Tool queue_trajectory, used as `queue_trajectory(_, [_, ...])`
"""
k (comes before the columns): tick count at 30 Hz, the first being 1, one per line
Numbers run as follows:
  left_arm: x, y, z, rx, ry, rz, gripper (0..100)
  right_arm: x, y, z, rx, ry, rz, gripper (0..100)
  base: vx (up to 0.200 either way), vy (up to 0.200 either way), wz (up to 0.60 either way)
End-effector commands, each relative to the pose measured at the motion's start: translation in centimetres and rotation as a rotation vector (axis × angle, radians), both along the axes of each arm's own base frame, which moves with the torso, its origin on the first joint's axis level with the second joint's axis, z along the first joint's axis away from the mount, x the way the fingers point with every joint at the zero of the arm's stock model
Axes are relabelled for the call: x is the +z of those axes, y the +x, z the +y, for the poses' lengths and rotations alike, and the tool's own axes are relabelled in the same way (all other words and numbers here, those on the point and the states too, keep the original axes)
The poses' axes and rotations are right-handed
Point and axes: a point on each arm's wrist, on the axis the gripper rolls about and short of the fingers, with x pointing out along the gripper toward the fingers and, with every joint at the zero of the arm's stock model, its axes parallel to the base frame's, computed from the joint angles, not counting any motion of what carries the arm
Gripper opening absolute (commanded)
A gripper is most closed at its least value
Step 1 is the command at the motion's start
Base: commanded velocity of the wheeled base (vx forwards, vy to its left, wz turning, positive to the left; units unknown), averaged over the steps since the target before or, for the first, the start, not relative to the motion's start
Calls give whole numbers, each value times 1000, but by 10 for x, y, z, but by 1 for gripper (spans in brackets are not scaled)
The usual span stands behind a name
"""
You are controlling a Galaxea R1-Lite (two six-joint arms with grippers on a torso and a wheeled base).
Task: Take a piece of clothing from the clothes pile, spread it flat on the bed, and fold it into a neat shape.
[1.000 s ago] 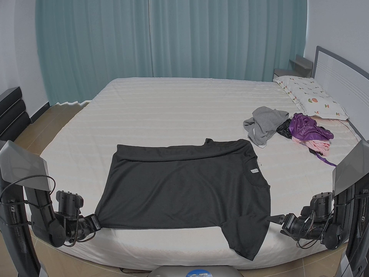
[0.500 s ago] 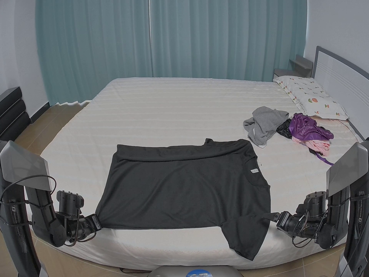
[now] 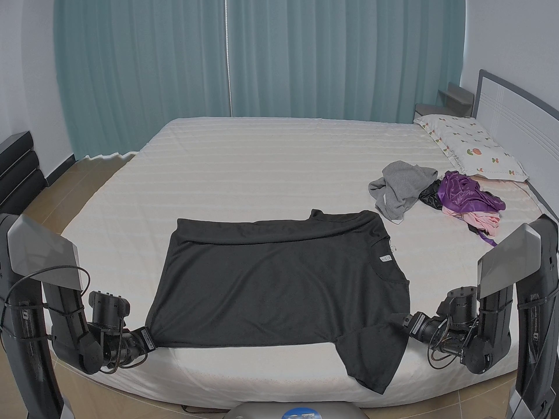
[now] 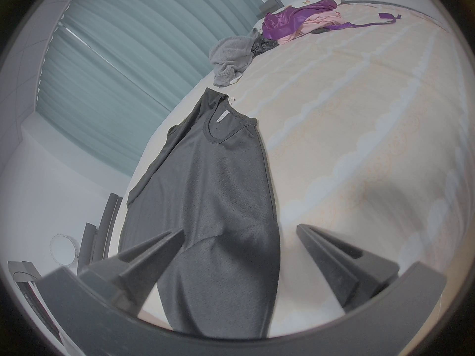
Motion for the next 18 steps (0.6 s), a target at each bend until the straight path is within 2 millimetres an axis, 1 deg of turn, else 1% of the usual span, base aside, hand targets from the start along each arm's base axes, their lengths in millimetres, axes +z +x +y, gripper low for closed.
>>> queue_trajectory(1, [-2, 0, 0, 2, 0, 7, 0, -7, 3, 2, 4, -6, 3, 0, 0, 0, 0])
queue_trajectory(5, [-2, 0, 0, 2, 0, 7, 0, -8, 10, 3, -10, -16, -19, 0, 0, 0, 0])
queue_trajectory(9, [-2, 0, 0, 0, 0, 7, 0, -7, 15, 3, -20, -29, 1, 0, 0, 0, 0])
queue_trajectory(15, [-2, 0, 0, 0, 0, 8, 0, 11, 34, -2, -55, -24, -72, 0, 0, 0, 0])
queue_trajectory(16, [-2, 0, 0, 0, 0, 8, 0, 11, 34, -2, -55, -24, -72, 0, 0, 0, 0])
queue_trajectory(17, [-2, 0, 0, -1, 1, 7, 0, 14, 41, -3, -56, -28, -79, 0, 0, 0, 0])
queue_trajectory(18, [-2, 0, 0, 0, 0, 8, 0, 14, 41, -2, -56, -28, -78, 0, 0, 0, 0])
